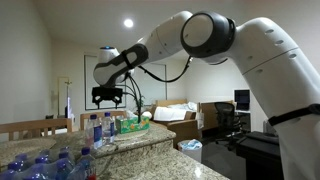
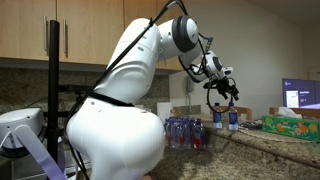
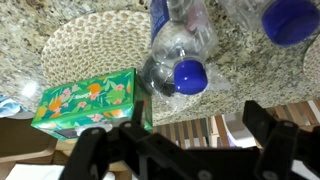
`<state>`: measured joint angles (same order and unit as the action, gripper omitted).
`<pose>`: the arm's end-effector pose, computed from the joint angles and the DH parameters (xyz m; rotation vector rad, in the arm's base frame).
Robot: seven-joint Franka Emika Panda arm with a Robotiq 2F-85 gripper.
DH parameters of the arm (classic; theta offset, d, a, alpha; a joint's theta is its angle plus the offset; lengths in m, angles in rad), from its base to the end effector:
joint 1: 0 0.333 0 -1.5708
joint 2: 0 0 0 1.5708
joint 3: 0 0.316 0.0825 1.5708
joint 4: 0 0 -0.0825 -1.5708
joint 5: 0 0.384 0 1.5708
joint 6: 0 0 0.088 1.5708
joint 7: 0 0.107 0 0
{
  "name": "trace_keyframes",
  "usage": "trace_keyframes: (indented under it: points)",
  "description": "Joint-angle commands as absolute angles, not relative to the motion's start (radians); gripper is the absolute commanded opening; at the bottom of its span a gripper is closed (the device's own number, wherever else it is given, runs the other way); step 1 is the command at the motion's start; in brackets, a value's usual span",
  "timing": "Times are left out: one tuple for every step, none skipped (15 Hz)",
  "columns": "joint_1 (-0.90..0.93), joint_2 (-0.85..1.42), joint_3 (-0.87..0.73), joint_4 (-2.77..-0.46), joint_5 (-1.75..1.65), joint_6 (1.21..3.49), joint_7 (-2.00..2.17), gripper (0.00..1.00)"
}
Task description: Move the water bottle onto the top part of the counter
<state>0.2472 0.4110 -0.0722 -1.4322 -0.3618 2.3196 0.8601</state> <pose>0.7098 0.1285 0.5131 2.8597 -0.7126 0.8787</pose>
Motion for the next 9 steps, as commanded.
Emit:
trace_keyframes:
  points:
    - [0.255, 0.247, -0.066, -1.578, -0.358, 2.257, 0.884, 1.0]
    - [0.25, 0.195, -0.058, -1.637, -0.356, 2.245, 0.881, 1.0]
    - [0.239, 0.152, -0.046, -1.686, -0.345, 2.234, 0.869, 1.0]
    - [0.231, 0.114, -0.037, -1.727, -0.337, 2.215, 0.865, 1.0]
    - [0.223, 0.079, -0.03, -1.777, -0.335, 2.207, 0.868, 1.0]
    - [0.212, 0.041, -0.023, -1.828, -0.331, 2.194, 0.866, 1.0]
    - [0.199, 0.005, -0.015, -1.881, -0.317, 2.183, 0.855, 1.0]
    - [0.186, -0.031, -0.007, -1.935, -0.3, 2.175, 0.842, 1.0]
    - [0.171, -0.065, 0.0, -1.993, -0.278, 2.17, 0.82, 1.0]
